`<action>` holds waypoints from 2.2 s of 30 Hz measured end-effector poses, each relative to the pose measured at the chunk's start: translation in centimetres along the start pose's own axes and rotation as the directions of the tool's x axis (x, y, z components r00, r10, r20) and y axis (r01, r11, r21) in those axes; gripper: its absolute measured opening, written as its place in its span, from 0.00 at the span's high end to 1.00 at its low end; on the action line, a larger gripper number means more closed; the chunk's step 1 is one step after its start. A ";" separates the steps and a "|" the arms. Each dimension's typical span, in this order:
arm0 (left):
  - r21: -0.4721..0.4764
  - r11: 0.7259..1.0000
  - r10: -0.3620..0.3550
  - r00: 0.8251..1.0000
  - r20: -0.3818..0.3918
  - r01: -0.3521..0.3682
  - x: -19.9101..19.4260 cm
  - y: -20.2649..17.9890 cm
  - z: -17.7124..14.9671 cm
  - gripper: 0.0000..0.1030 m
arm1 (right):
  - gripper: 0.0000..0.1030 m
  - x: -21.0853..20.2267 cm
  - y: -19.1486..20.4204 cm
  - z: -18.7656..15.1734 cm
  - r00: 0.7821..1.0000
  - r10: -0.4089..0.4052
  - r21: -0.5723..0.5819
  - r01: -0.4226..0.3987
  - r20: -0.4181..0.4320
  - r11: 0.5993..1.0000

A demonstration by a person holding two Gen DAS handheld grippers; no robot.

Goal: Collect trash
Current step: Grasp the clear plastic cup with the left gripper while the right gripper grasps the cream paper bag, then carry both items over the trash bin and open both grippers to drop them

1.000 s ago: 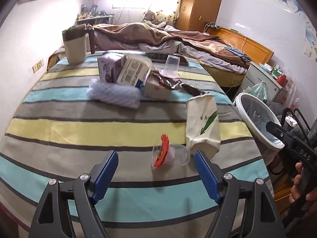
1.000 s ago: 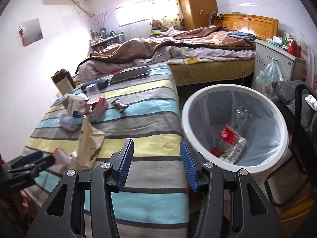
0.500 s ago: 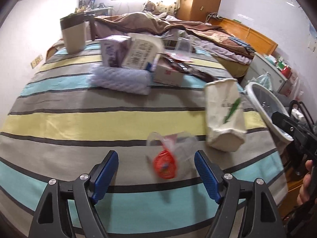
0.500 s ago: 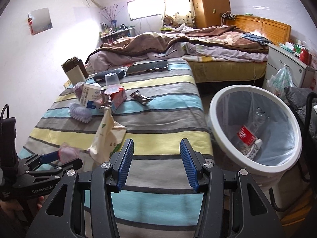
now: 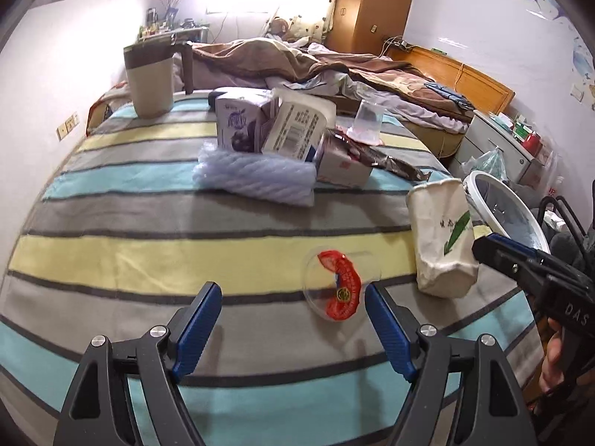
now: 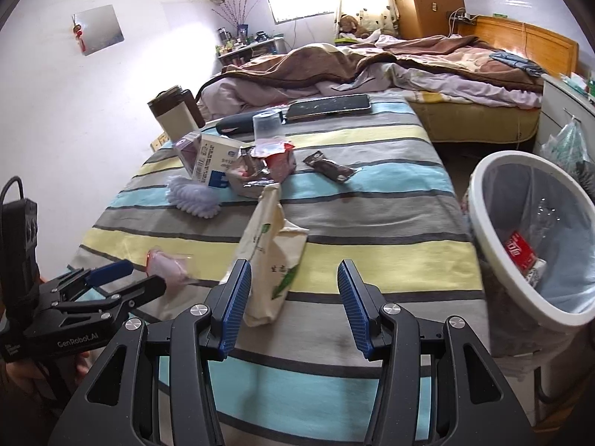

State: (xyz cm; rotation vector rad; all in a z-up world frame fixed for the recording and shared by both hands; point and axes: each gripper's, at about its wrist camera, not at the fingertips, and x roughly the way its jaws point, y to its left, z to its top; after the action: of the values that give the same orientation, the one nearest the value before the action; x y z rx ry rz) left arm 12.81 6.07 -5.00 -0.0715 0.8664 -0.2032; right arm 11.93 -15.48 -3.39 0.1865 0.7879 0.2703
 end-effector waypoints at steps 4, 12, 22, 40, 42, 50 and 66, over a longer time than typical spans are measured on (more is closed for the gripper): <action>-0.009 0.999 -0.033 0.999 -0.005 0.033 0.5 0.3 0.5 0.23 | 0.51 0.7 0.9 0.2 1.000 0.027 -0.014 -0.027 -0.014 1.000; 0.009 0.998 -0.062 0.998 0.003 0.062 0.9 0.6 1.2 0.23 | 0.54 2.9 1.7 0.5 0.997 0.025 -0.028 -0.027 -0.068 0.999; 0.054 0.995 -0.086 0.996 -0.008 0.086 1.8 0.1 2.2 0.23 | 0.87 2.8 1.9 0.5 0.995 0.072 -0.043 -0.075 -0.064 0.996; 0.122 0.979 -0.152 0.984 -0.091 0.162 4.2 -2.5 2.1 0.37 | 0.89 2.0 0.0 0.6 0.999 0.033 -0.011 -0.033 -0.039 0.999; 0.126 0.981 -0.136 0.987 -0.088 0.146 4.1 -2.7 2.0 0.50 | 0.89 2.0 0.0 0.7 0.999 0.032 -0.009 -0.033 -0.040 0.999; 0.109 0.985 -0.122 0.989 -0.087 0.131 3.9 -2.7 1.8 0.51 | 0.89 1.7 -0.4 0.6 0.999 0.033 -0.002 -0.034 -0.034 0.999; 0.186 0.973 -0.131 0.991 -0.036 0.136 1.1 -7.5 2.9 0.51 | 0.89 -1.3 -2.8 1.1 0.999 0.009 0.032 -0.011 0.034 0.999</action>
State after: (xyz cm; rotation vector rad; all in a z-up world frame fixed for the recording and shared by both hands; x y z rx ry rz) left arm 14.60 -1.57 -2.89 0.0494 0.8632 -0.4119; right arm 12.31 -18.64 -2.50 0.2253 0.7580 0.2633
